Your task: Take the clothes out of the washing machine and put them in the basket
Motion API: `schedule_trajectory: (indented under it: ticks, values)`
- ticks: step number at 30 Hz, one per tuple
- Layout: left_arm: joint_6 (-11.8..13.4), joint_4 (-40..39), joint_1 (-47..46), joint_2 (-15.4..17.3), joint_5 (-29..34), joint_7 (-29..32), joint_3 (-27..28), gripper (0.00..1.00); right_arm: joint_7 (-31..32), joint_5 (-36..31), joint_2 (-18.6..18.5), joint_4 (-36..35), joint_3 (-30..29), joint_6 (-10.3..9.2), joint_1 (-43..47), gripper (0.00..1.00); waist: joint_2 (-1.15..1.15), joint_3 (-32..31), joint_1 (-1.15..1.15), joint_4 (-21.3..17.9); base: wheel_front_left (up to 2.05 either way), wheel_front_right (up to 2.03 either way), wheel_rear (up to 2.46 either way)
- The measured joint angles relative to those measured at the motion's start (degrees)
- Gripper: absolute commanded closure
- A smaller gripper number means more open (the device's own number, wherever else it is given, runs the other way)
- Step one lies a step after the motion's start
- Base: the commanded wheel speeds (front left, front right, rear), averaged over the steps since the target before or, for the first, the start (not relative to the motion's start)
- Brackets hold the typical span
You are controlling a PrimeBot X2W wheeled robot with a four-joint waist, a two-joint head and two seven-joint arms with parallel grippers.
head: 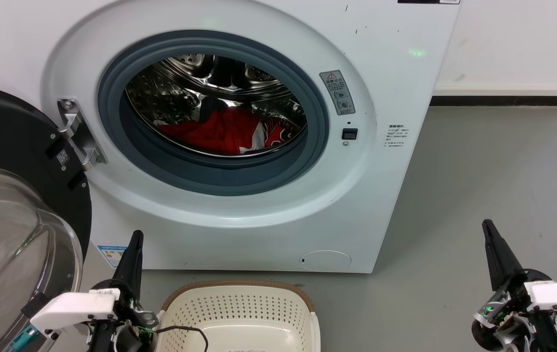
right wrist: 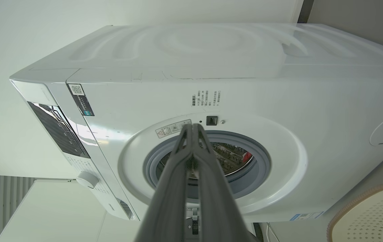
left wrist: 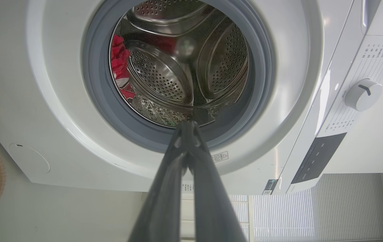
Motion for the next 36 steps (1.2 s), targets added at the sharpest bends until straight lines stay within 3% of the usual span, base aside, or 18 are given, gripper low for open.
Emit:
schedule_trajectory:
  ticks: [30, 31, 36]
  values:
    - [0.0, 0.0, 0.0, 0.0, 0.0, 0.0, 0.0, 1.00, 0.0, 0.0, 0.0, 0.0, 0.0, 0.00, 0.0, 1.00, 0.00, 0.0, 0.00, 0.0, 0.00, 0.00, 0.00]
    - [0.0, 0.0, 0.0, 0.0, 0.0, 0.0, 0.0, 0.00, 0.0, 0.0, 0.0, 0.0, 0.0, 0.00, 0.0, 0.00, 0.00, 0.0, 0.00, 0.0, 0.00, 0.00, 0.00]
    - [0.0, 1.6, 1.6, -0.2, 0.0, -0.3, -0.5, 0.00, -0.4, 0.0, 0.2, 1.2, 0.3, -0.01, 1.7, 0.00, 0.00, 0.0, 0.00, 0.0, 0.00, 0.00, 0.00]
